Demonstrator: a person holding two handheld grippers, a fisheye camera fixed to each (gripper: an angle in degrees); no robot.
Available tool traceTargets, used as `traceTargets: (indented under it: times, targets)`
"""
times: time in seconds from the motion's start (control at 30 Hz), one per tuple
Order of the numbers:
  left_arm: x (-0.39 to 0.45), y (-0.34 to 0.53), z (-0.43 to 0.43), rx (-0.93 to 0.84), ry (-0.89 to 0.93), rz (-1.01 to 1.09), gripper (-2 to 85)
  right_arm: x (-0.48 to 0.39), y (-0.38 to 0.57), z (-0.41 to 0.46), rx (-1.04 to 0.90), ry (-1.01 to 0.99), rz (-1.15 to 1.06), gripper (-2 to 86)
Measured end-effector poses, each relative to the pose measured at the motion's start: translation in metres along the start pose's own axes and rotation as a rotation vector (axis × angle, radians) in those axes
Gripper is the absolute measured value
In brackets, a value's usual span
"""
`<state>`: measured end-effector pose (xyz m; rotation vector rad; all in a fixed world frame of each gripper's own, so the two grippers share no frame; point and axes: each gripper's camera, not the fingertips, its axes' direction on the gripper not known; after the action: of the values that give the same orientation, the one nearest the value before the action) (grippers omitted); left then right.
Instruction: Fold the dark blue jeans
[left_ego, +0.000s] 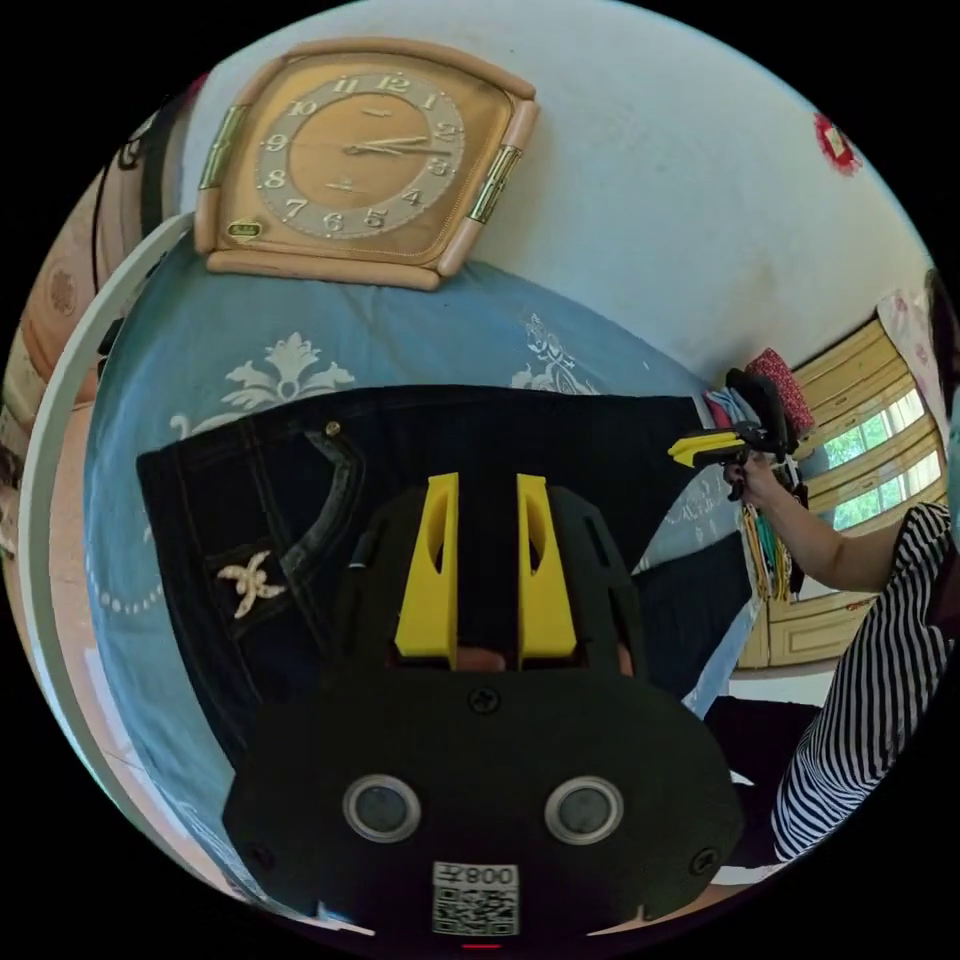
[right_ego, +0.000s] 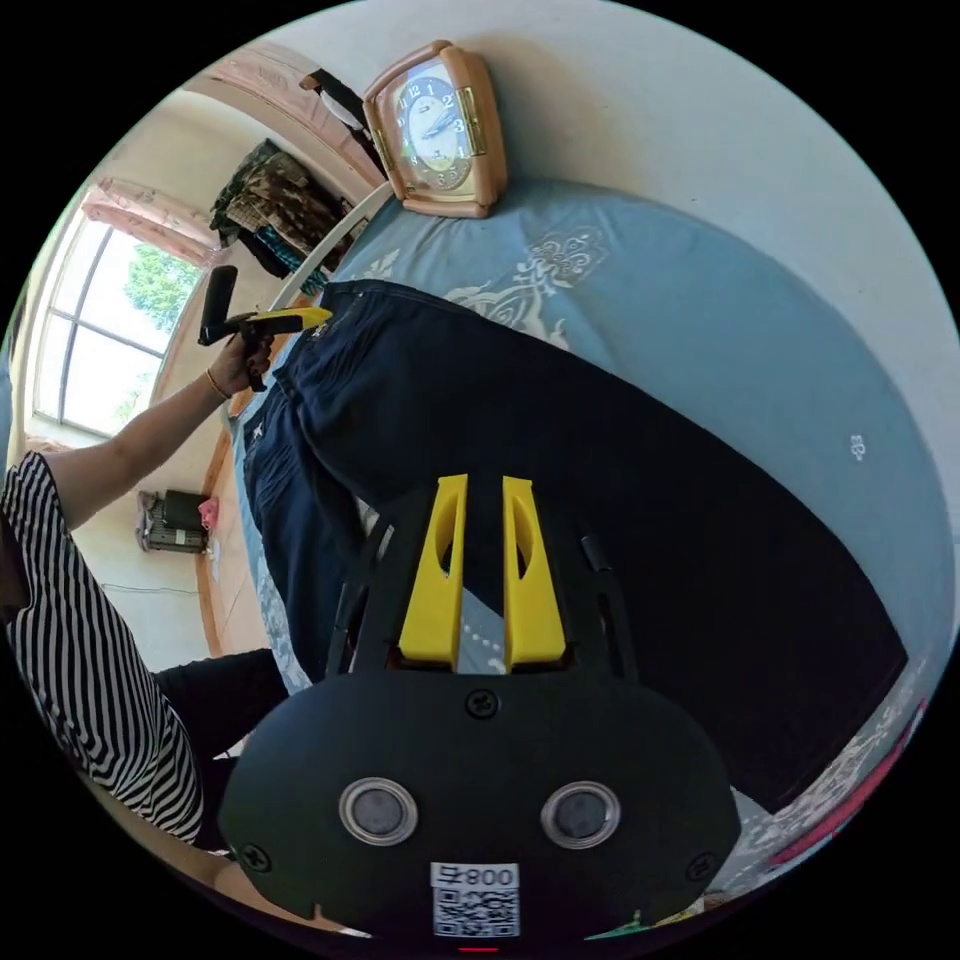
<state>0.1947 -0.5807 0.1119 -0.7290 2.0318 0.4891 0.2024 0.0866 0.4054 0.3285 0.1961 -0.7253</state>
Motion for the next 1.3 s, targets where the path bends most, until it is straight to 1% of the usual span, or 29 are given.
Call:
traceTargets:
  times: [0.13, 0.27, 0.4, 0.47, 0.53, 0.6, 0.77, 0.87, 1.03, 1.2, 1.3]
  targets:
    - [0.020, -0.067, 0.044, -0.128, -0.032, 0.078, 11.2, 0.009, -0.002, -0.037, -0.030, 0.102, -0.008, 7.4]
    - [0.042, -0.119, 0.086, -0.250, -0.129, 0.136, 12.5, 0.013, -0.005, -0.066, -0.046, 0.179, -0.012, 7.6]
    - [0.070, -0.150, 0.125, -0.354, -0.241, 0.230, 13.1, 0.013, -0.004, -0.081, -0.092, 0.268, -0.036, 7.8]
    - [0.085, -0.163, 0.158, -0.454, -0.310, 0.284, 13.6, 0.014, -0.002, -0.085, -0.138, 0.300, -0.048, 8.0]
    - [0.095, -0.169, 0.178, -0.499, -0.361, 0.313, 13.6, 0.013, 0.000, -0.089, -0.164, 0.321, -0.060, 8.1]
    - [0.104, -0.174, 0.191, -0.514, -0.386, 0.347, 13.7, 0.013, 0.002, -0.092, -0.190, 0.339, -0.062, 8.3]
    - [0.119, -0.193, 0.223, -0.574, -0.387, 0.376, 13.8, -0.005, 0.008, -0.103, -0.216, 0.378, -0.151, 8.9]
    - [0.125, -0.202, 0.242, -0.604, -0.394, 0.393, 13.8, -0.011, 0.006, -0.097, -0.264, 0.363, -0.199, 9.2]
    - [0.131, -0.210, 0.267, -0.614, -0.402, 0.408, 13.6, -0.018, 0.006, -0.087, -0.355, 0.370, -0.246, 9.2]
    - [0.131, -0.216, 0.290, -0.607, -0.408, 0.392, 12.5, -0.021, 0.019, -0.091, -0.356, 0.344, -0.261, 8.6]
    - [0.131, -0.218, 0.303, -0.607, -0.420, 0.376, 9.6, -0.022, 0.026, -0.092, -0.364, 0.331, -0.236, 7.2]
